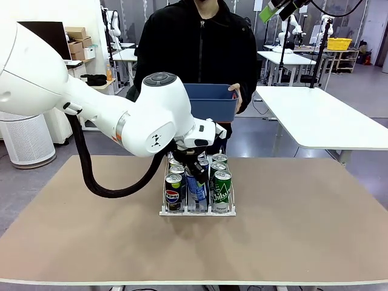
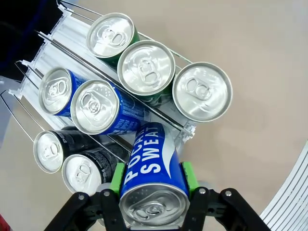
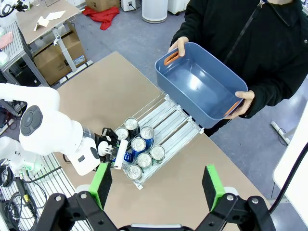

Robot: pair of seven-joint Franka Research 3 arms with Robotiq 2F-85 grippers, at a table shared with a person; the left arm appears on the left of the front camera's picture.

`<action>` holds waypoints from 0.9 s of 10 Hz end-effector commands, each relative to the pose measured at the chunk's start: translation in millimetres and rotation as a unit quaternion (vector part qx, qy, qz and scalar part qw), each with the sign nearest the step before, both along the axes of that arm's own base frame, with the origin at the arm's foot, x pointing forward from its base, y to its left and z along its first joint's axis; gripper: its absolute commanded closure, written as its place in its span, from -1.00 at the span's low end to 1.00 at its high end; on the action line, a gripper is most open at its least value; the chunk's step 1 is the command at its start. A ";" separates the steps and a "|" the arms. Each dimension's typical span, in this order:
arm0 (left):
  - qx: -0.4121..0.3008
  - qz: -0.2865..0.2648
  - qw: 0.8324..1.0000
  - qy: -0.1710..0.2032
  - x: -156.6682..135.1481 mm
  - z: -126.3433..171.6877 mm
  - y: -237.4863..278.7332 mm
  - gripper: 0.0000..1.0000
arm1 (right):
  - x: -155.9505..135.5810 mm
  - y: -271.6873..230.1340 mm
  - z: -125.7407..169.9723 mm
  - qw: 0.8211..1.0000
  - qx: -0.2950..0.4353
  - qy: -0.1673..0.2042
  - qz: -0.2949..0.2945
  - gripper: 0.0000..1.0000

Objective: Fill the beverage cans into the dispenser.
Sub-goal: Place the picked Ionic drink in the line of the Automatic Can Dispenser with the same cans.

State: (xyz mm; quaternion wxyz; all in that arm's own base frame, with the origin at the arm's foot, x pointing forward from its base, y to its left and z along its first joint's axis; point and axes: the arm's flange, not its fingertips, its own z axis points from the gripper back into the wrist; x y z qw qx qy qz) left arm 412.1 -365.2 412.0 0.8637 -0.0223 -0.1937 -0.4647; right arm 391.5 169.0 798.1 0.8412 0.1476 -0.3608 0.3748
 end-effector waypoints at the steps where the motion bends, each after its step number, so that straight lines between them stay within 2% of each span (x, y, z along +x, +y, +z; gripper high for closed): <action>1: 0.010 0.002 1.000 -0.005 20.8 -1.7 -5.1 -0.15 | -0.5 -0.8 0.1 1.000 0.000 0.000 -0.001 -1.00; 2: 0.017 -0.007 1.000 0.015 24.7 -7.8 -8.3 -0.15 | -0.5 -0.8 0.1 1.000 0.000 0.000 -0.001 -1.00; 5: 0.031 -0.027 0.998 0.038 30.7 -22.1 -19.4 -0.15 | -0.5 -0.8 0.1 1.000 0.000 0.000 -0.001 -1.00; 9: 0.063 -0.030 0.995 0.066 34.8 -23.5 -24.1 -0.15 | -0.5 -0.8 0.1 1.000 0.000 0.000 -0.001 -1.00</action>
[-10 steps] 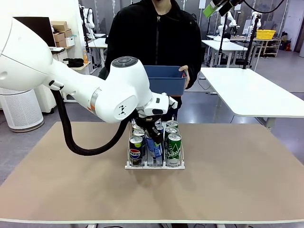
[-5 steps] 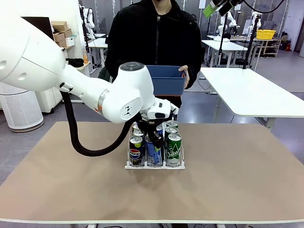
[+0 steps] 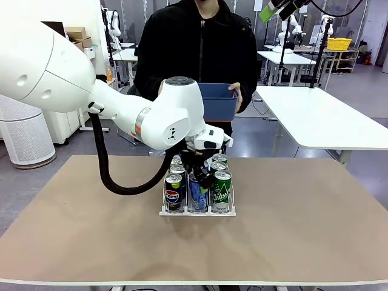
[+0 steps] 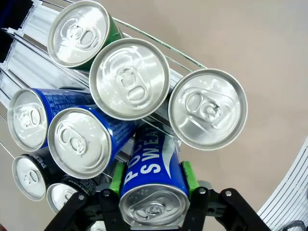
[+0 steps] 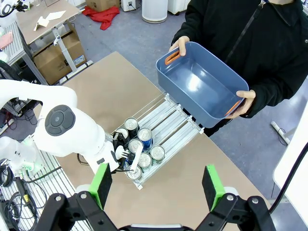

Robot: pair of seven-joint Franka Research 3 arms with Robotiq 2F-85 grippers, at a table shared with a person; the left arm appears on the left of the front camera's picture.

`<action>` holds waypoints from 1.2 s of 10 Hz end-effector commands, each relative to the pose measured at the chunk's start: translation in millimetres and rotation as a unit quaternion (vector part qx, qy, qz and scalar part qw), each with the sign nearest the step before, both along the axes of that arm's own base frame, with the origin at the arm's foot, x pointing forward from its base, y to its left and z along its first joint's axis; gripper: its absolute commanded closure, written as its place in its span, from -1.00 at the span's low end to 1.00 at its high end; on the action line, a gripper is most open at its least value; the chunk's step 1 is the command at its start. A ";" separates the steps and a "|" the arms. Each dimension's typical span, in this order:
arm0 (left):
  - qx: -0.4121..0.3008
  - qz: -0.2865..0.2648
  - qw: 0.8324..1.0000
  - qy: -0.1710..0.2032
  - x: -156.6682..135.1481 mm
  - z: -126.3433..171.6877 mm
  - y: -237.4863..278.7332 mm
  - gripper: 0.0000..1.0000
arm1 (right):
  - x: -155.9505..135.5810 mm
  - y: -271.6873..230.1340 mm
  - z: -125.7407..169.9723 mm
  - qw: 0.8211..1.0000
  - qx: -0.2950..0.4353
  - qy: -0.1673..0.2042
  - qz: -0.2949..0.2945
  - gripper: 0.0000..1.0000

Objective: Fill the beverage cans into the dispenser.
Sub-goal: Place the picked Ionic drink in the line of the Automatic Can Dispenser with the same cans.

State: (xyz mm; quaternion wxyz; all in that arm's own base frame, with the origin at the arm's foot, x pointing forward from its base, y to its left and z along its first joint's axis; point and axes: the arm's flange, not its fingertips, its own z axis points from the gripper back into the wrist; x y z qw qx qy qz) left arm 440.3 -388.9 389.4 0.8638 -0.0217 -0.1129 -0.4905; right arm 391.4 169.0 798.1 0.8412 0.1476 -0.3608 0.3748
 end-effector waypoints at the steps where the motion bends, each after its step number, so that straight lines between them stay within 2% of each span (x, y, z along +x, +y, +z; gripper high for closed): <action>1: 0.028 -0.003 1.000 0.011 5.7 4.5 -0.1 -0.54 | -0.4 -0.8 0.1 1.000 0.000 0.000 -0.001 -1.00; 2: 0.038 0.012 0.999 0.017 3.6 13.6 0.1 -0.54 | -0.4 -0.8 0.1 1.000 0.000 0.000 -0.001 -1.00; 3: 0.041 0.023 0.999 0.014 1.0 24.0 2.2 -0.94 | -0.4 -0.8 0.1 1.000 0.000 0.000 -0.001 -1.00; 4: 0.039 0.027 0.999 0.010 -2.8 34.9 3.2 -0.59 | -0.4 -0.8 0.1 1.000 0.000 0.000 -0.001 -1.00; 5: 0.035 0.031 0.999 0.006 -6.8 45.4 2.6 -1.00 | -0.4 -0.8 0.1 1.000 0.000 0.000 -0.001 -1.00; 8: 0.029 0.035 0.999 -0.004 -24.0 70.2 0.1 -1.00 | -0.4 -0.8 0.1 1.000 0.000 0.000 -0.001 -1.00; 10: 0.034 0.037 0.998 -0.023 -34.9 82.9 -1.0 -1.00 | -0.4 -0.8 0.1 1.000 0.000 0.000 -0.001 -1.00; 11: 0.021 0.025 0.999 -0.007 -19.8 77.7 -3.2 -1.00 | -0.4 -0.8 0.1 1.000 0.000 0.000 -0.001 -1.00; 12: 0.021 0.025 0.999 -0.007 -19.8 77.7 -3.2 -1.00 | -0.4 -0.8 0.1 1.000 0.000 0.000 -0.001 -1.00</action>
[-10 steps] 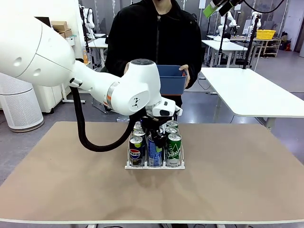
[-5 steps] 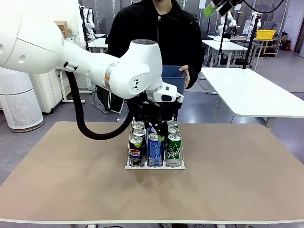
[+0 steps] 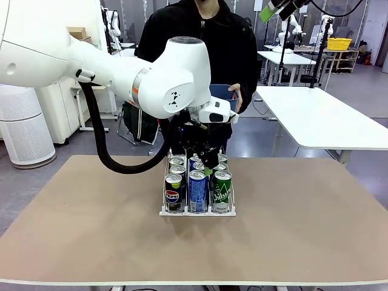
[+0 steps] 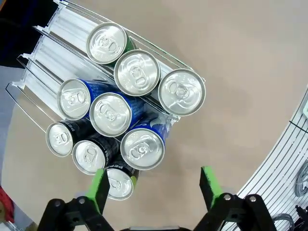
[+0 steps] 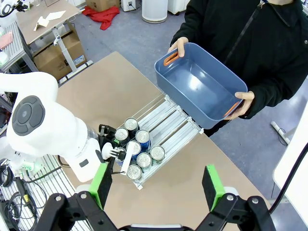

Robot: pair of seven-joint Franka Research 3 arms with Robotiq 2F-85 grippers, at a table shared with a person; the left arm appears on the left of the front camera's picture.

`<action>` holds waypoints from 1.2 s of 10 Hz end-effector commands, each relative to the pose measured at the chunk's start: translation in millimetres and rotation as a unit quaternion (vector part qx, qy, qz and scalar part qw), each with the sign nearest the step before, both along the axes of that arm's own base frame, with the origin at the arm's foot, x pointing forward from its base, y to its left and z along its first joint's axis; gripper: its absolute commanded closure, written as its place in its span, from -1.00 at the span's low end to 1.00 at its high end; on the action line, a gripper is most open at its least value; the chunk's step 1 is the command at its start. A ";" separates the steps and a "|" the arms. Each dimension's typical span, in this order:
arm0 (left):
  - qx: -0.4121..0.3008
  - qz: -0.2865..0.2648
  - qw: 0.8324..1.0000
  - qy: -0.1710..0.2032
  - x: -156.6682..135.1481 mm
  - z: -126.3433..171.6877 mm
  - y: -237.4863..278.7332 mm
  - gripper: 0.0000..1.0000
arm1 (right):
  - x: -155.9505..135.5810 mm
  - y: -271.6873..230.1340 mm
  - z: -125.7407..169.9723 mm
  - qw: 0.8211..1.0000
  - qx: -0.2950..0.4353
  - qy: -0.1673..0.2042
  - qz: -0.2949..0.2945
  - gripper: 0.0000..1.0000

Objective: Fill the beverage cans into the dispenser.
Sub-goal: Place the picked Ionic drink in the line of the Automatic Can Dispenser with the same cans.

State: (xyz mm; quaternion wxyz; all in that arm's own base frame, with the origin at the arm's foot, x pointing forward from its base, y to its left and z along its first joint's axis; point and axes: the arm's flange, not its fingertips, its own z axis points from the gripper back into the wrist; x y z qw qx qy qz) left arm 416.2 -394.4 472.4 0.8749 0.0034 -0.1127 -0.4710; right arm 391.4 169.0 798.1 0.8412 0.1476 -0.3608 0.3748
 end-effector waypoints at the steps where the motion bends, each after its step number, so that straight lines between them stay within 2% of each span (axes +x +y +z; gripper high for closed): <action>1: 0.001 0.000 1.000 0.003 4.3 -5.4 2.2 -1.00 | -0.4 -0.8 0.0 1.000 0.000 0.000 -0.001 -1.00; 10: 0.001 0.001 1.000 0.004 3.0 -4.6 -0.7 -1.00 | -0.4 -0.8 0.0 1.000 0.000 0.000 -0.001 -1.00; 11: -0.035 -0.018 0.999 0.017 -2.4 10.0 2.9 -1.00 | -0.4 -0.8 0.0 1.000 0.000 0.000 -0.001 -1.00; 12: -0.063 -0.056 0.996 0.001 -4.4 26.4 16.3 -1.00 | -0.4 -0.8 0.0 1.000 0.000 0.000 -0.001 -1.00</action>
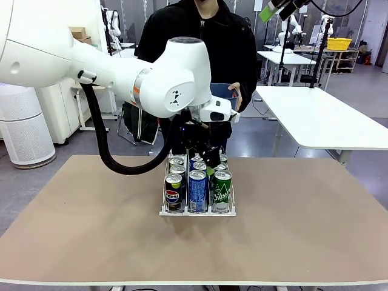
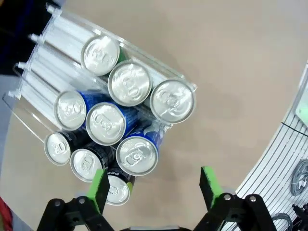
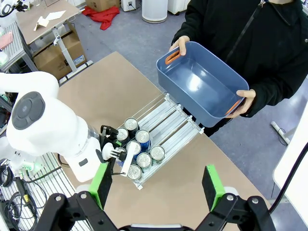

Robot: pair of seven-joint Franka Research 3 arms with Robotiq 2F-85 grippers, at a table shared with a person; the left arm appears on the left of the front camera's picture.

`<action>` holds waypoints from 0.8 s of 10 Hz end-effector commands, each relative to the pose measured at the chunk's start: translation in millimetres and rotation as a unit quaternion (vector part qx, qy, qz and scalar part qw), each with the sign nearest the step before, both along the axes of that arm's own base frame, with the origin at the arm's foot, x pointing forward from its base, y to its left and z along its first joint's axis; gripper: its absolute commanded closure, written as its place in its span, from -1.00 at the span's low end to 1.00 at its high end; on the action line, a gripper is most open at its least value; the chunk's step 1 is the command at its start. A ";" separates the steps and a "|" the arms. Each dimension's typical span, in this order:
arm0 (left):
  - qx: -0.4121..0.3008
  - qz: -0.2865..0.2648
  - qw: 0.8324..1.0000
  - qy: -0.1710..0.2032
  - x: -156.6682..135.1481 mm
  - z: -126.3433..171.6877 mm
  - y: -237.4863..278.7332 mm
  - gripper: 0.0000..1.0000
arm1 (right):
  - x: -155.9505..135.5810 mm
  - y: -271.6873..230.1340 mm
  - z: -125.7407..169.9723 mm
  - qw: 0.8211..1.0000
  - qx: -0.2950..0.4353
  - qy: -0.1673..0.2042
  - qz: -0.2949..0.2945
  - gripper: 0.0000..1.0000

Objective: Fill the beverage cans into the dispenser.
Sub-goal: Place the picked Ionic drink in the line of the Automatic Can Dispenser with the same cans.

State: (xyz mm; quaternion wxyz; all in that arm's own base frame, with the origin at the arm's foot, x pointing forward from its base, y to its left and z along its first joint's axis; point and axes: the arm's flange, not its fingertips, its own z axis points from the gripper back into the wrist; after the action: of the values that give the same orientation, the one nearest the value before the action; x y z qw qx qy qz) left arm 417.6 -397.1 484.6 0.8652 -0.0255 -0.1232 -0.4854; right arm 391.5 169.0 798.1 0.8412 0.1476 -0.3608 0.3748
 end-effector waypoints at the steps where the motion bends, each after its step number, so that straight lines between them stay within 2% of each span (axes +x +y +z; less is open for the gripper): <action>1: -0.041 -0.039 0.998 -0.016 -6.4 29.8 41.1 -1.00 | -0.5 -0.8 0.1 1.000 0.000 0.000 -0.001 -1.00; 3: -0.067 -0.051 0.996 -0.038 -8.7 59.0 79.0 -1.00 | -0.5 -0.8 0.1 1.000 0.000 0.000 -0.001 -1.00; 5: -0.095 -0.093 0.989 -0.058 -10.8 101.4 120.6 -1.00 | -0.5 -0.8 0.1 1.000 0.000 0.000 -0.001 -1.00; 8: -0.100 -0.061 0.990 -0.075 -18.3 167.5 168.9 -1.00 | -0.5 -0.8 0.1 1.000 0.000 0.000 -0.001 -1.00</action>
State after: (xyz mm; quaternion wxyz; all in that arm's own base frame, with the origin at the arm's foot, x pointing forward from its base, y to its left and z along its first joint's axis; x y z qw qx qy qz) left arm 404.8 -235.1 646.2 0.8106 -0.0779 -0.2416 -0.5278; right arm 391.4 168.9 798.3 0.8411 0.1475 -0.3610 0.3748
